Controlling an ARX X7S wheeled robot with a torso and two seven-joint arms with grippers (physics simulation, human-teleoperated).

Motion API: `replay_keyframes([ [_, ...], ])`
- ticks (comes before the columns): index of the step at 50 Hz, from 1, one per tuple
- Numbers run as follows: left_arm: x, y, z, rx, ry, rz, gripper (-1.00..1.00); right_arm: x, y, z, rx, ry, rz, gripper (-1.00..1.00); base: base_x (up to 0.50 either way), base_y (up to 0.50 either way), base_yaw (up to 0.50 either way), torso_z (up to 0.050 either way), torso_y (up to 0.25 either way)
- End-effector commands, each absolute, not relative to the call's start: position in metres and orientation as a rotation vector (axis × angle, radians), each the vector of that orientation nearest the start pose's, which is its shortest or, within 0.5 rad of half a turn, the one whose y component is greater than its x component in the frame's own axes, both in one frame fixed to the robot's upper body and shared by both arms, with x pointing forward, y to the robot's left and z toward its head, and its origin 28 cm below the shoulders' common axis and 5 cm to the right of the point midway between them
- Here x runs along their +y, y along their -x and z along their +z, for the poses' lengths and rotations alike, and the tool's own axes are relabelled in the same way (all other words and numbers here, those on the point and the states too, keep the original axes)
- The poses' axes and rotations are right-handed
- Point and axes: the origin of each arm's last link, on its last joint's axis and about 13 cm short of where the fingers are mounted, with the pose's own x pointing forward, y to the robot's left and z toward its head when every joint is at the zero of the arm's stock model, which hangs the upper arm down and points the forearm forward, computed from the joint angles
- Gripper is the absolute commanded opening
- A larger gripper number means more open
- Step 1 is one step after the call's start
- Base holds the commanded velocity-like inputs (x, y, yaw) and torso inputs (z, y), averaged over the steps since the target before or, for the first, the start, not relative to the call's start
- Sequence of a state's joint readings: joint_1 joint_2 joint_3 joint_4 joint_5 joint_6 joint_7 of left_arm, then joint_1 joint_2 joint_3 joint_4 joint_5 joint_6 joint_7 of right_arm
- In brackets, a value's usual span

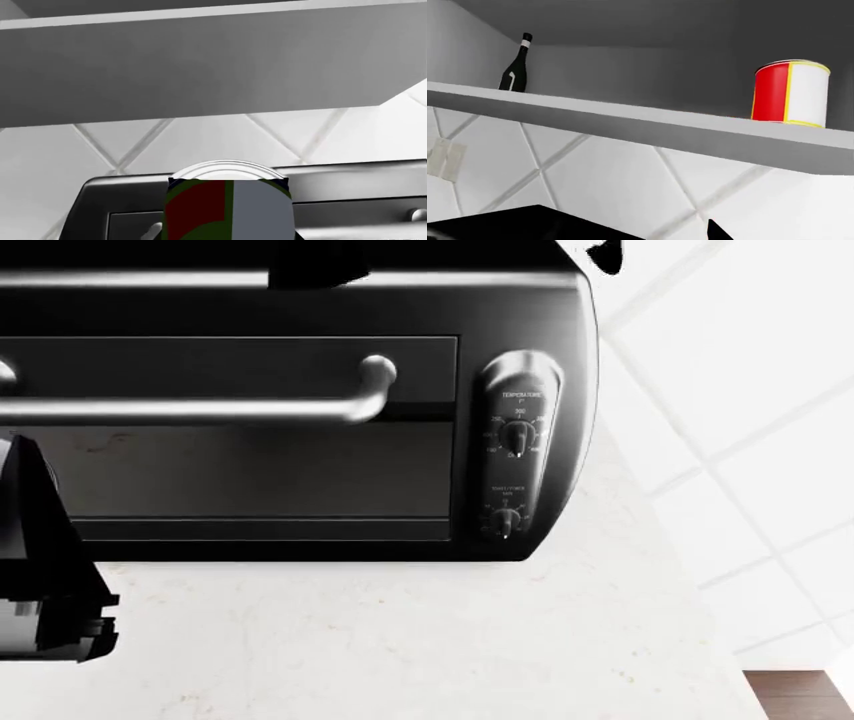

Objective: Pick the cans from the counter and place them in their designated side in the cabinet.

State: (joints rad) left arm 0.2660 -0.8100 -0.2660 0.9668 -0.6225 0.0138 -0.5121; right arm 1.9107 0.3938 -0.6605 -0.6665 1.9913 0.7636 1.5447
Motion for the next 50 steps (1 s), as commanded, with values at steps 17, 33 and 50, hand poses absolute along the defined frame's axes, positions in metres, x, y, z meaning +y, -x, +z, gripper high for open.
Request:
replay_keyframes([
  [17, 0.278, -0.135, 0.207, -0.672, -0.033, 0.001, -1.0, -0.058, -0.119, 0.351, -0.751, 0.187, 0.117, 1.0, 0.0, 0.0, 0.0, 0.0, 0.0],
  [33, 0.279, -0.136, 0.205, -0.67, -0.029, -0.001, -1.0, -0.069, -0.126, 0.347, -0.829, 0.267, 0.028, 1.0, 0.0, 0.0, 0.0, 0.0, 0.0],
  [50, 0.276, -0.141, 0.207, -0.663, -0.038, -0.026, -1.0, -0.074, -0.141, 0.325, -0.821, 0.228, -0.067, 1.0, 0.0, 0.0, 0.0, 0.0, 0.001],
])
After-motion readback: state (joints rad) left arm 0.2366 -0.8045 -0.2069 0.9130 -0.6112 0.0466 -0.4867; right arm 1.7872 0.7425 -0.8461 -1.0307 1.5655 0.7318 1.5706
